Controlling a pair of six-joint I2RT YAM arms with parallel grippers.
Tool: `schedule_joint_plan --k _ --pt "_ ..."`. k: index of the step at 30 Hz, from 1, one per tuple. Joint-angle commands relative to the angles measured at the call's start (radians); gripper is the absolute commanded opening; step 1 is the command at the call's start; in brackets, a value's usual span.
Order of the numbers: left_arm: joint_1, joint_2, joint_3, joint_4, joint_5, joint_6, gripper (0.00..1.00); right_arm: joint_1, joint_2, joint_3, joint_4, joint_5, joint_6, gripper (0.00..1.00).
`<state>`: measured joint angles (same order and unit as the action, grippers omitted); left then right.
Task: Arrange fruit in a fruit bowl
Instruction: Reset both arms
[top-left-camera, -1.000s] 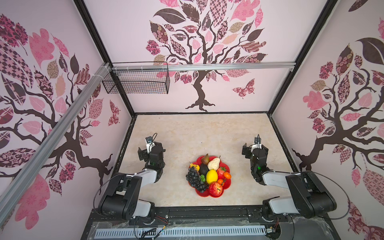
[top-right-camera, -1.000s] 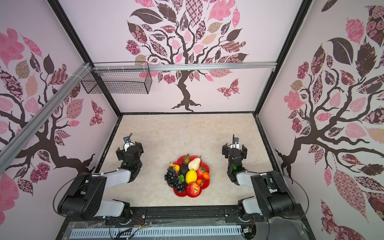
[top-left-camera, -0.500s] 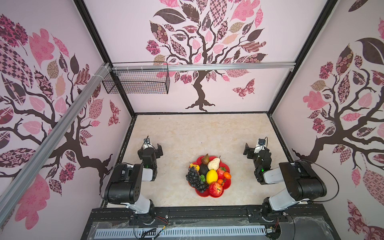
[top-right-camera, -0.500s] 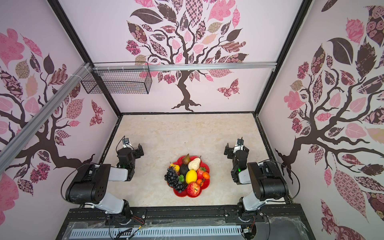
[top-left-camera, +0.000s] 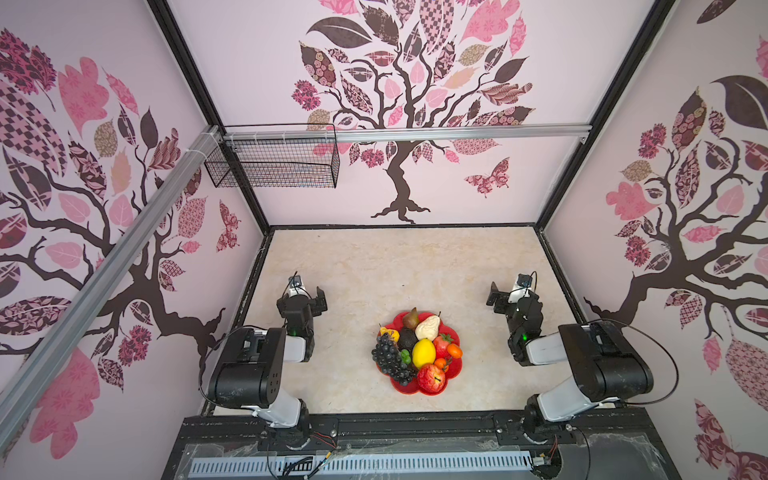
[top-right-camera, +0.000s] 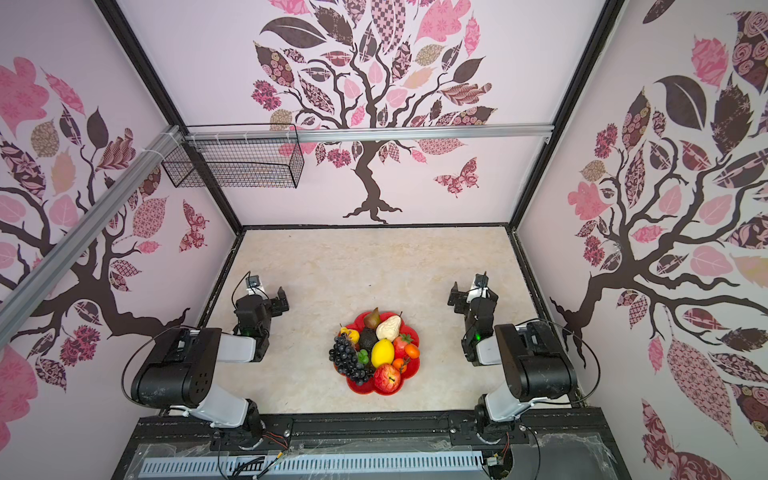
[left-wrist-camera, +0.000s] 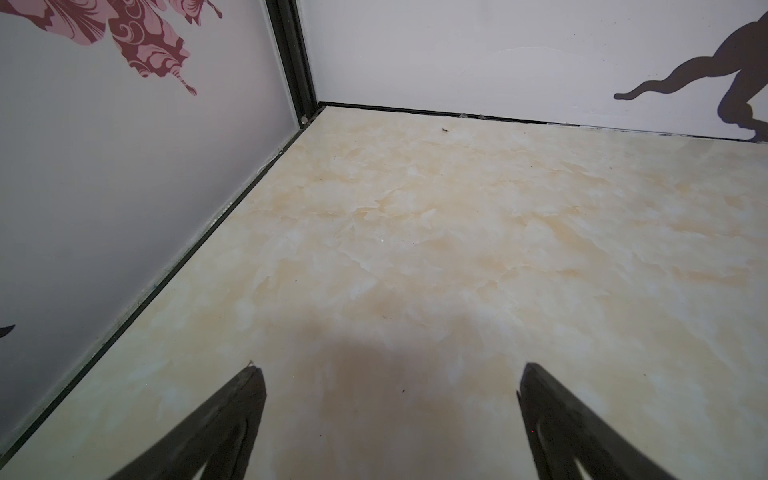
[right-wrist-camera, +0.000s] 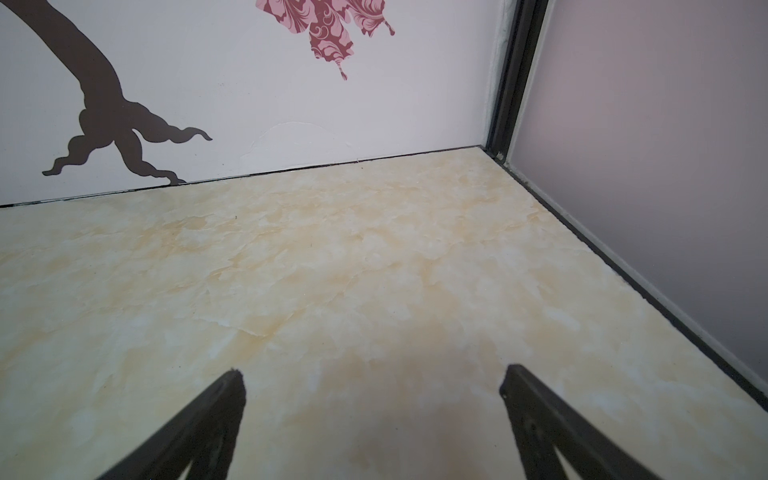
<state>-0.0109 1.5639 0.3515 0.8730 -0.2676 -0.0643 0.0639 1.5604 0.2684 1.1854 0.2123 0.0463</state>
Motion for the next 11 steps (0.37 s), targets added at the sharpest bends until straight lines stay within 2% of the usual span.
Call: schedule_joint_plan --k 1,11 --pt "0.005 -0.008 0.025 0.009 0.005 -0.008 0.98 -0.001 0.004 0.012 -0.008 0.01 0.006 1.0" --pt "0.005 -0.01 0.024 0.009 0.005 -0.009 0.98 -0.001 0.003 0.014 -0.016 0.01 0.006 1.0"
